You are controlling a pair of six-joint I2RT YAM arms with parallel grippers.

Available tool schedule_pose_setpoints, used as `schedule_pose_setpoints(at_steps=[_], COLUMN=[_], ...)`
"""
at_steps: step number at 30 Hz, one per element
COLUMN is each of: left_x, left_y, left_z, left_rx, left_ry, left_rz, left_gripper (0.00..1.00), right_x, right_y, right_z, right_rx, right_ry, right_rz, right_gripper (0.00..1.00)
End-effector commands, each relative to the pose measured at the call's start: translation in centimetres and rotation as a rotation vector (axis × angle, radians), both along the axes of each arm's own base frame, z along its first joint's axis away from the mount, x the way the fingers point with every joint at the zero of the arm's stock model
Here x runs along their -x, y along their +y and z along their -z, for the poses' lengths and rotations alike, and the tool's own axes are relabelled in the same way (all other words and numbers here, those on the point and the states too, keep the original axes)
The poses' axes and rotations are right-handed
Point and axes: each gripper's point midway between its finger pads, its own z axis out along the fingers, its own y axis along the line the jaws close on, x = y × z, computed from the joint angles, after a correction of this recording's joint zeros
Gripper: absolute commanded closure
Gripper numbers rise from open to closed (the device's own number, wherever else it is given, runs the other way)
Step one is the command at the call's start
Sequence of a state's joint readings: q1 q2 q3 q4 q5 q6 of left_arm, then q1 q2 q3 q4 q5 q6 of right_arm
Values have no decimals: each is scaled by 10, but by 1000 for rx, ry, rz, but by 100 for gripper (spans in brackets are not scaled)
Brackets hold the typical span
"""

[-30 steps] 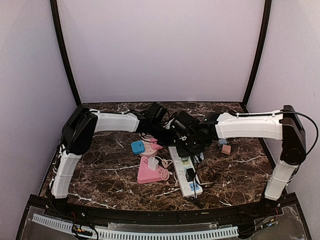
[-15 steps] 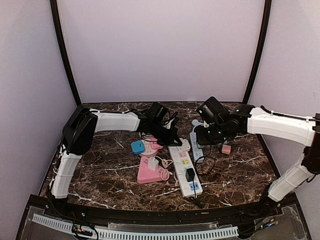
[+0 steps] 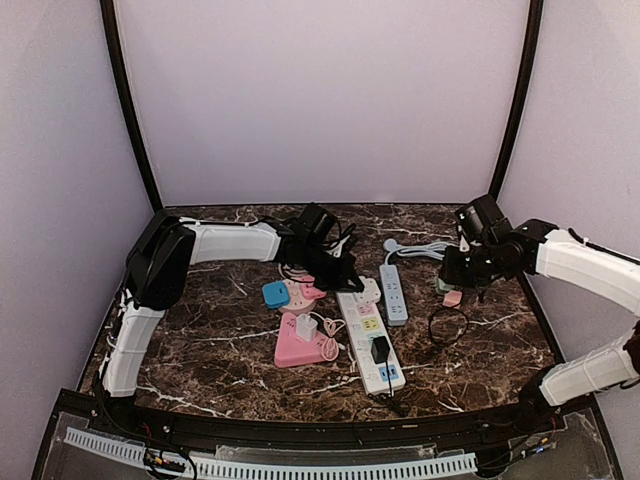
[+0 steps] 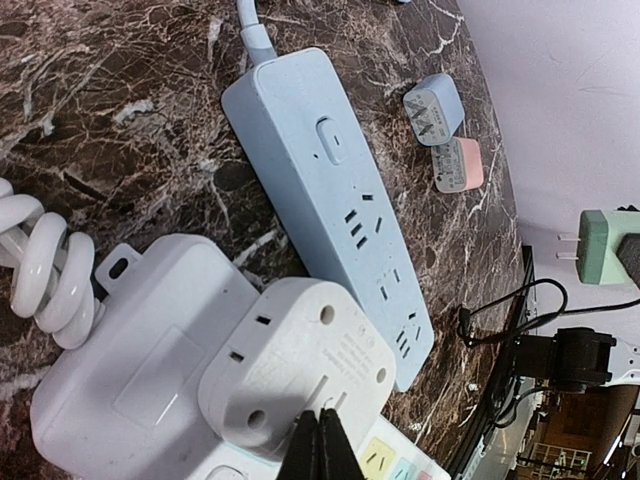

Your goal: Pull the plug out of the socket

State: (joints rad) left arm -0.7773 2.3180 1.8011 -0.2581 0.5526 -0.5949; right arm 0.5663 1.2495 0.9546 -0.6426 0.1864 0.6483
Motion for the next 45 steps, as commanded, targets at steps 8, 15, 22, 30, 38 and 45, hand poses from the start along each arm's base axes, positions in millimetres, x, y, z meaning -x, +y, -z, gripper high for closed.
schedule_pose_setpoints(at_steps=[8,15,22,30,38,45], left_x=[8,7,8,9,8,8], left_y=[13,12,12,10,10,10], left_z=[24,21,21,20,17,14], left_rx=[-96,-89,-90,-82,-78,-76], left_ry=[68,68,71,77,76,70], left_rz=[-12,-12,-12,-10,-11,-11], left_gripper=[100,100,100,100,100,100], right_x=[8,9,9,-10,-32,-43], right_y=[3,-14,-37,-61,-78,-90], right_z=[37,65,89,94,92,85], right_rx=[-319,-420,-464,-477,-462,-425], right_ry=[65,96,121,90,61,45], right_rz=[-20,51,155,235,260,265], right_gripper=[92,92,90,77,60,49])
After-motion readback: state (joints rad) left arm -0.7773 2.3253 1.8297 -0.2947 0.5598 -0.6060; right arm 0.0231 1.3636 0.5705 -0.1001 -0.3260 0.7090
